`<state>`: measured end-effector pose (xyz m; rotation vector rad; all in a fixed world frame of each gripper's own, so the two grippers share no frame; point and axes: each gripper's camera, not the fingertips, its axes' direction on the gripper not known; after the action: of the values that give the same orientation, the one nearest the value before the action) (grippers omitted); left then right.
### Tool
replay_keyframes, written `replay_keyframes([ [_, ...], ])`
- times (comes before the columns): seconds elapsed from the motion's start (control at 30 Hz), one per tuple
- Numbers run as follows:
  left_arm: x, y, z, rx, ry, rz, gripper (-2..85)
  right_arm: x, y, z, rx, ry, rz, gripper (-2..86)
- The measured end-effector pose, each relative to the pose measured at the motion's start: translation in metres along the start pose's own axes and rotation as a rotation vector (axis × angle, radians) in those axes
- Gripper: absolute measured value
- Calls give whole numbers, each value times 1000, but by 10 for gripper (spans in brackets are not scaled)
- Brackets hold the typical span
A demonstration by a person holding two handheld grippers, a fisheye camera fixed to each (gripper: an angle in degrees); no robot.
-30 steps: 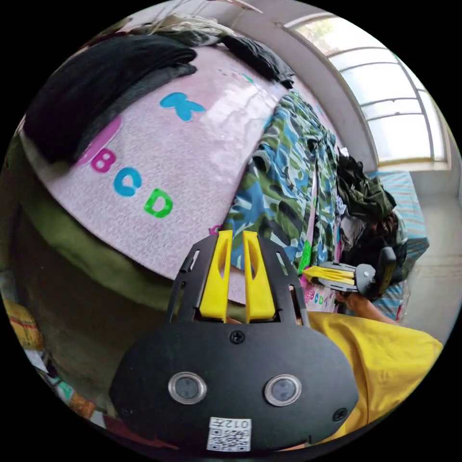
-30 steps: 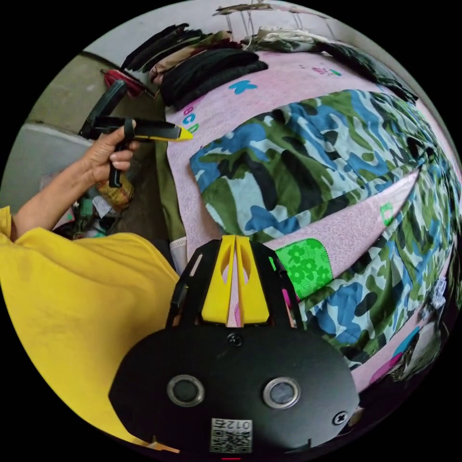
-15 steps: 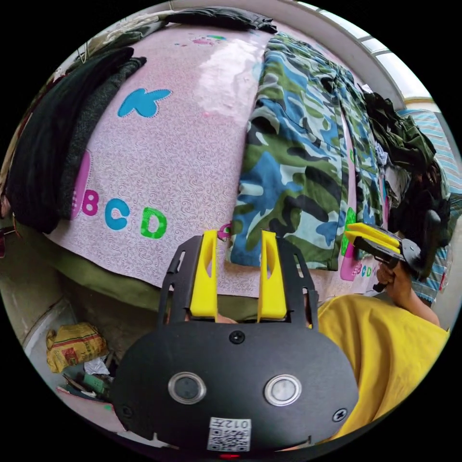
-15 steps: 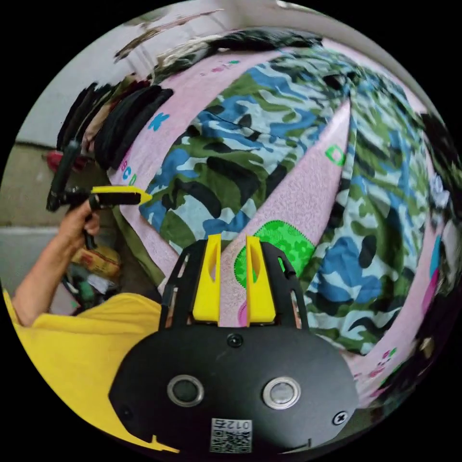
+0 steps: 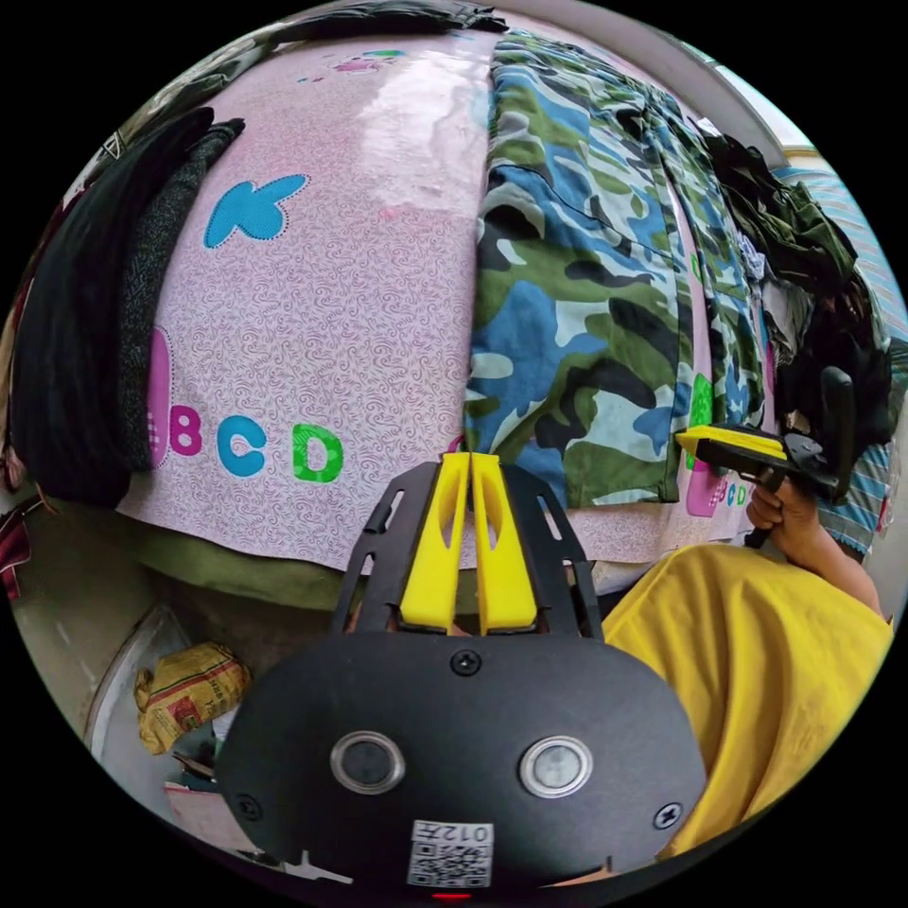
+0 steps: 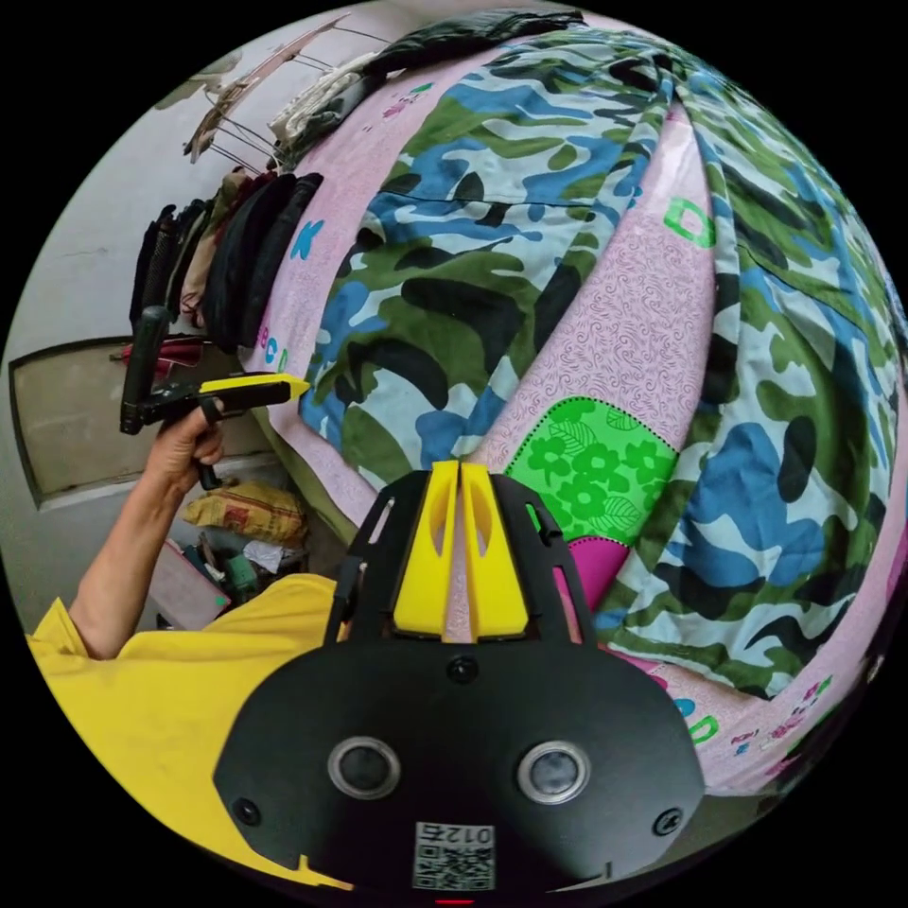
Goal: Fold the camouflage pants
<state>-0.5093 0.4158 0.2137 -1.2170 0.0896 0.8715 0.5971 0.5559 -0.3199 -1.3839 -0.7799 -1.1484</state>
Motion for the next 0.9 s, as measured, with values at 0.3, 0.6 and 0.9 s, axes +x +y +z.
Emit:
replay_keyframes([
  [0.3, 8, 13, -5, -5, 30, -6, -2, 44, 28, 7, -75, -145, 35, 1],
  [0.6, 11, 28, -20, 65, 9, -108, 0, 62, 63, -17, -49, -179, -64, 5],
  [0.9, 185, -14, -61, 227, 95, 275, 16, 198, 221, -135, 365, 227, 299, 19],
])
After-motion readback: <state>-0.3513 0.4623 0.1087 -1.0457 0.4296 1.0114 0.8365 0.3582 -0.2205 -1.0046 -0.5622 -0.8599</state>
